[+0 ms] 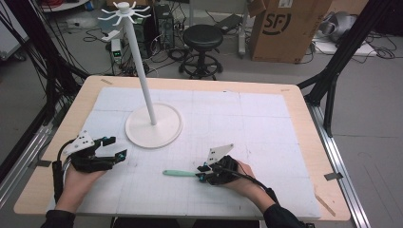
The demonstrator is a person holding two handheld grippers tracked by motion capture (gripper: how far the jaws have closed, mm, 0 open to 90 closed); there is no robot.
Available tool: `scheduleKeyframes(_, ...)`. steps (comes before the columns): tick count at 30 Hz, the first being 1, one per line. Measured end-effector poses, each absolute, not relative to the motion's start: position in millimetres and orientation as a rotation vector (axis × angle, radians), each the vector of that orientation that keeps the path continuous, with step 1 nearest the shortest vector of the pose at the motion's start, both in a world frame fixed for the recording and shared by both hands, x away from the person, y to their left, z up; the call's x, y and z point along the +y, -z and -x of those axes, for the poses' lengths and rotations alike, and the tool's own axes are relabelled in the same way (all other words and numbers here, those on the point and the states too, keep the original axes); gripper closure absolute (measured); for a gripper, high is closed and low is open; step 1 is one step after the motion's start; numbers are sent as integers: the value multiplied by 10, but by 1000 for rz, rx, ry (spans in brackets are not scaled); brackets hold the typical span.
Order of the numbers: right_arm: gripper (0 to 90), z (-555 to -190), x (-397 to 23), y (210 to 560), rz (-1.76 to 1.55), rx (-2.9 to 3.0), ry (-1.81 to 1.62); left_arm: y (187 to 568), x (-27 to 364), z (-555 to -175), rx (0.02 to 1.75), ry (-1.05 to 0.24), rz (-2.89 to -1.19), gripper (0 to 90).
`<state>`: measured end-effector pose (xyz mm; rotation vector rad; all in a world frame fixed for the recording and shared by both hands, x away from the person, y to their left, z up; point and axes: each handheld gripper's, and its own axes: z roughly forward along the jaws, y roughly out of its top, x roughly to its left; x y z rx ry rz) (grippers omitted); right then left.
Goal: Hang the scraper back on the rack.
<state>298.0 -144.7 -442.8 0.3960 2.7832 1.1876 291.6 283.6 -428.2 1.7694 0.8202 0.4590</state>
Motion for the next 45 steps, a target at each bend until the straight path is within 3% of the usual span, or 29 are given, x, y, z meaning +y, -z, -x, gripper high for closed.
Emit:
scheduleKeyframes(4,776,-2938,-1425,4422,-328,2777,-1158,4283,2834,-2915,822,-460,-1777,267)
scheduleKeyframes(26,816,-2989,-1468,4358,-488,2761,-1177,4280,2817,-2911,813,-461,-1782,270)
scheduleKeyframes(45,817,-3164,-1721,3509,-650,2571,-1483,4277,2801,-2906,798,-449,-1774,273)
